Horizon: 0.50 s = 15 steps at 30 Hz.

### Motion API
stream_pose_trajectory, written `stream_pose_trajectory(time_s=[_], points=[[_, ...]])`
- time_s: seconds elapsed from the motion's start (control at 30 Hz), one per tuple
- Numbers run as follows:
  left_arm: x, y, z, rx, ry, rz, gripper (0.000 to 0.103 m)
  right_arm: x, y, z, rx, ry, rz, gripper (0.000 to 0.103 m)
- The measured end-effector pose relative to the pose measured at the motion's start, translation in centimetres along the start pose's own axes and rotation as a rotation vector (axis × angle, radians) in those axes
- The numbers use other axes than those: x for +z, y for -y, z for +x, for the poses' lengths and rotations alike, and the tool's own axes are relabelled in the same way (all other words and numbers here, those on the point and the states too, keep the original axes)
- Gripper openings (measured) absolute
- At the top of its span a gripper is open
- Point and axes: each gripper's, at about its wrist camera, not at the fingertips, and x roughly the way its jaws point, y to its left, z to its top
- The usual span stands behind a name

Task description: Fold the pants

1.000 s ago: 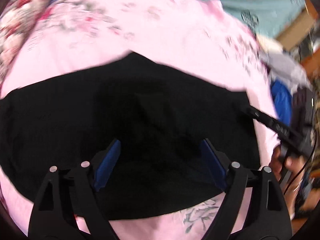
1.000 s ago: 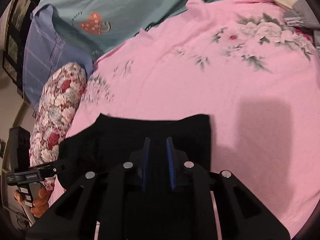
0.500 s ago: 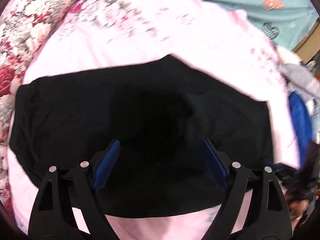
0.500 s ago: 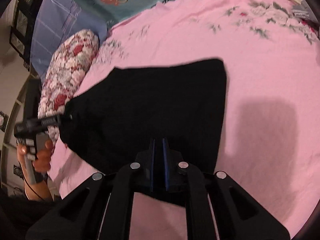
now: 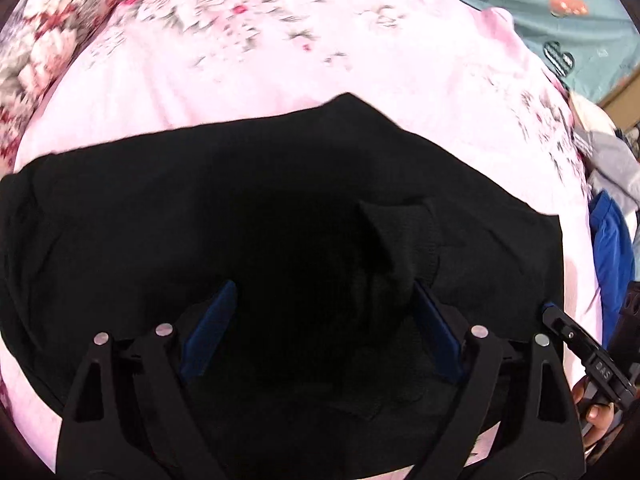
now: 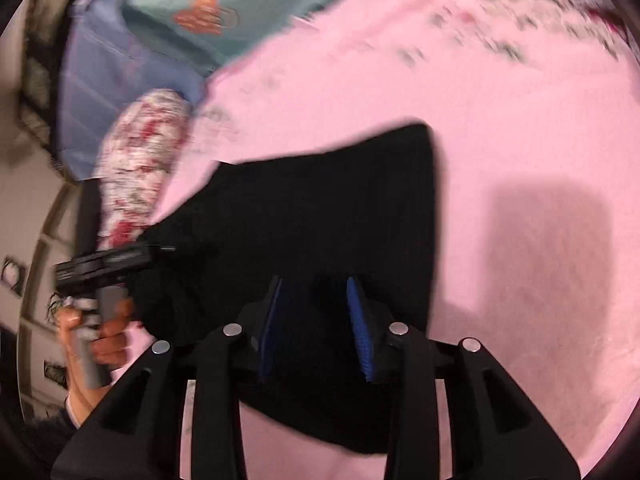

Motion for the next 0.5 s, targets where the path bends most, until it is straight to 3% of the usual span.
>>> stream_pose_trajectory(time_s=[0.03,0.13,0.23,0.27,0.3,0.33,0.4,0.5], points=[[-0.3,-0.3,-0.5,-0.014,0.003,-0.006,0.089,0.2,0.3,-0.1,-0.007,-0.004,0.020,0.013],[-0.1,-1.5,-1.3,-0.027,0.009,-0.043,0.089,0.6,-0.6,-2.0,-0.173,0.087,0.023,0.016],[-0.8,-1.8,-1.7,-0.042,0.019,-0.041,0.089,0.6,-3.4,-2.1,-0.068,0.089,-0.057,0.024],[-0.9,-1.5,-1.5,-0.038,0.017,-0.018,0.089,0.4,-4.2,-1.2,-0.030,0.059,-0.083,0.032],[-1.0,-1.5,-1.6,-0.047,0.013,-0.014,0.089,0.4,-4.7,-0.2,-0.036,0.030,-0.097,0.038],[-1.0,-1.6,-1.8,-0.056,0.007,-0.023,0.089,0.3,-4.9,1.5,-0.103,-0.028,-0.106,0.047],[-1.3,-2.3,-2.8,-0.076,-0.008,-0.061,0.087,0.6,-5.5,2.1,-0.162,-0.010,-0.133,0.048],[-2.3,-4.1,-6.3,-0.127,0.051,-0.075,0.088,1.2,-5.8,1.3,-0.218,0.024,-0.091,0.050]])
